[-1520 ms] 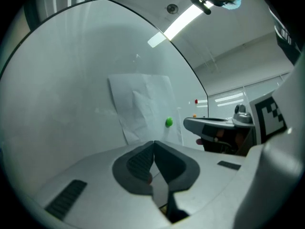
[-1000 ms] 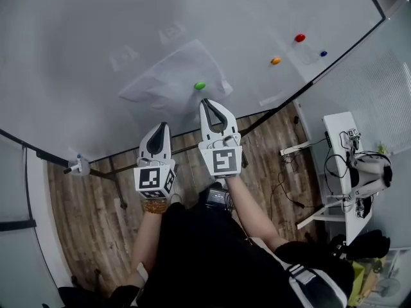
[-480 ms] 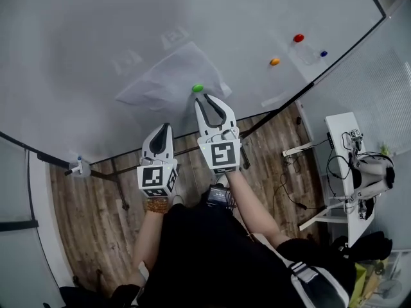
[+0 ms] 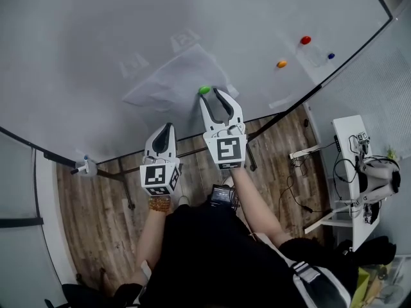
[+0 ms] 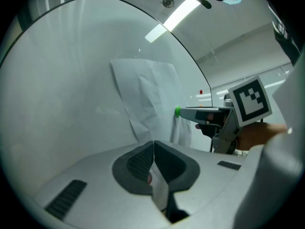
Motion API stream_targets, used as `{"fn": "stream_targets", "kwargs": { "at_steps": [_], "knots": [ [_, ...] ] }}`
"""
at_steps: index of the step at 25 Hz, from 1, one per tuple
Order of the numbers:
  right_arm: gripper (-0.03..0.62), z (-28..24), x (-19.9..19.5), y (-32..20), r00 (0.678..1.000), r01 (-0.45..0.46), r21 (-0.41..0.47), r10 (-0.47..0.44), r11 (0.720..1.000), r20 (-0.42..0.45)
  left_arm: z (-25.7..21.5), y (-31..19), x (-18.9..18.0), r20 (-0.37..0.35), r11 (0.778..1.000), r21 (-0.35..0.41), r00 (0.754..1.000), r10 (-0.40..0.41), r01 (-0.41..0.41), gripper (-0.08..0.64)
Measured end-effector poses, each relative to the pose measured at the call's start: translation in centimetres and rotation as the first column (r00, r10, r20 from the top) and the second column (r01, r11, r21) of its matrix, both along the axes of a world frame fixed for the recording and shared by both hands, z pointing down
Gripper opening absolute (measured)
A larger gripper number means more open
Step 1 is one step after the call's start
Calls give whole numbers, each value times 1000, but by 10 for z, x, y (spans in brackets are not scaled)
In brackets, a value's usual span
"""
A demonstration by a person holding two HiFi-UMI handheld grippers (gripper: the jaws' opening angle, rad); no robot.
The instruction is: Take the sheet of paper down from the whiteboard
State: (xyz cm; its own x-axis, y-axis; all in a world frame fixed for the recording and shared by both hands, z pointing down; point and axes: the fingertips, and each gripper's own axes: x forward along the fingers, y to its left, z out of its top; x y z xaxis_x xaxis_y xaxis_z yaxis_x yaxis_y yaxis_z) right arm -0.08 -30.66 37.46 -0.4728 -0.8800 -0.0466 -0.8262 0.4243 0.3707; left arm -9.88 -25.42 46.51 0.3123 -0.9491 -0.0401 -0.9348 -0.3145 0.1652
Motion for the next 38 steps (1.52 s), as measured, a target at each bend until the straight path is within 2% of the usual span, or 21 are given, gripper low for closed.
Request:
{"fn": "stream_targets", "kwargs": {
  "at_steps": [15,20,31,34,38],
  "knots": [
    [144,-4,-12,-6,1000,9,11,-9,1000,-26,3,-6,-5,16,1000,-3,1000,4,-4,12],
    [124,-3,-11,-8,1000,1,9,-1,1000,-15,2,-7,-7,6,1000,8,1000,-1,1,12],
    [123,-5,-11,-8,1000,-14,12,14,1000,-10,4,-11,-10,-30,1000,17,999,16,-15,14],
    [123,-4,-10,-8,1000,-15,11,16,1000,-11,0,-13,-10,-52,999,45,998,30,-28,38],
    [123,-4,-10,-8,1000,-7,7,7,1000,-16,2,-15,-10,-73,998,43,996,43,-40,82]
  ]
}}
